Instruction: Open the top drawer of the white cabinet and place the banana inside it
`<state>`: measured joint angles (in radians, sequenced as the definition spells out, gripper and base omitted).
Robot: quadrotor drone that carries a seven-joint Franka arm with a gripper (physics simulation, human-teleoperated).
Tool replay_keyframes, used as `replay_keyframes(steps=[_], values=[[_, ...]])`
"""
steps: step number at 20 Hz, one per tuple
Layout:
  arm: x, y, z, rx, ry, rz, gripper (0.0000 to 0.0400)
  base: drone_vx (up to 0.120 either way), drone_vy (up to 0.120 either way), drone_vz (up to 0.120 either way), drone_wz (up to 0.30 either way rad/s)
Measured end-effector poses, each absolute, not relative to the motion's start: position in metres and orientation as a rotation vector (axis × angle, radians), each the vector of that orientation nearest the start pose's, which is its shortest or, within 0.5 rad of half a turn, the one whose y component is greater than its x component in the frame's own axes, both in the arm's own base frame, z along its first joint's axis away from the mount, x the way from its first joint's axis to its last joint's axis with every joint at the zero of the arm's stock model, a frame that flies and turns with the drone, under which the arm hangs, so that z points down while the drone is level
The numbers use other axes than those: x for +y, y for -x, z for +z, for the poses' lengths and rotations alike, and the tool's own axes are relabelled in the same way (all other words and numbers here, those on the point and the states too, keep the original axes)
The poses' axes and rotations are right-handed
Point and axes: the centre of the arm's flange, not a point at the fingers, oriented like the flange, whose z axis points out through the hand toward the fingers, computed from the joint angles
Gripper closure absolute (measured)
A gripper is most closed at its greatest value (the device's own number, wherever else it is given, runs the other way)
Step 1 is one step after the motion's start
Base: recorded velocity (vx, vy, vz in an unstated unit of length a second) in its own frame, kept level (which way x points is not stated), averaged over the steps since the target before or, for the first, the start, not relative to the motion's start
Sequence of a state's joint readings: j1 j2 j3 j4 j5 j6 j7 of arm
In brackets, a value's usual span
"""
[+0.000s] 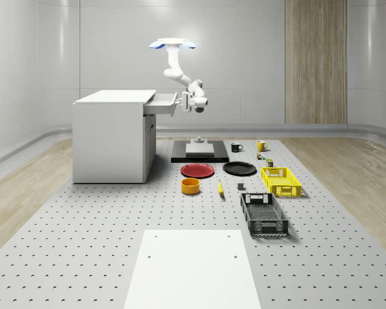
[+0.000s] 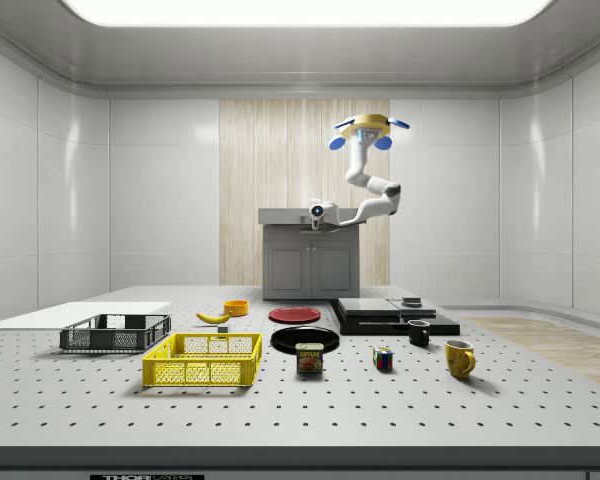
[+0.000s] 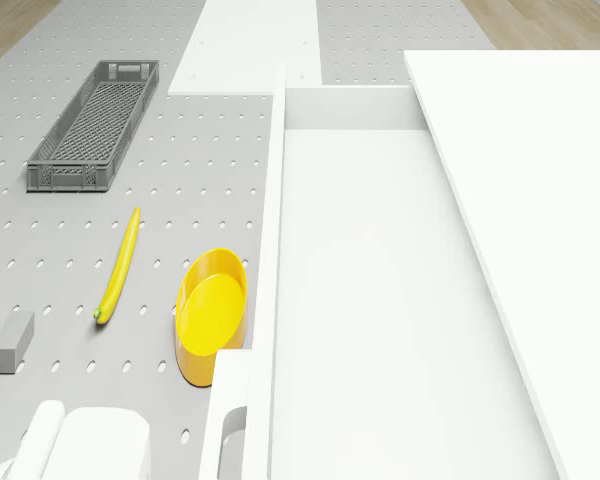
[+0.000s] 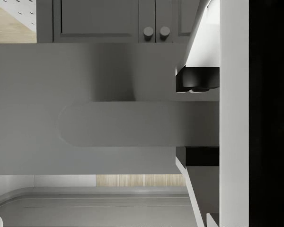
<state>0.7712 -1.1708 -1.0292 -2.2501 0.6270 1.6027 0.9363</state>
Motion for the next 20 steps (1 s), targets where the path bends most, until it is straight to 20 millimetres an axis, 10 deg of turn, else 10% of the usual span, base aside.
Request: replay_keyframes(steps=[6,12,20], values=[[-0.220,-0.318,0.599,0.613,1.503,0.601,0.0207,0.000,0.000,0.000,0.000],[-0.246,-0.320,0.596,0.615,1.491,0.609,0.0057,0.000,0.060,0.000,0.000],[-0.257,-0.321,0.595,0.615,1.487,0.612,0.0008,0.000,0.120,0.000,0.000]])
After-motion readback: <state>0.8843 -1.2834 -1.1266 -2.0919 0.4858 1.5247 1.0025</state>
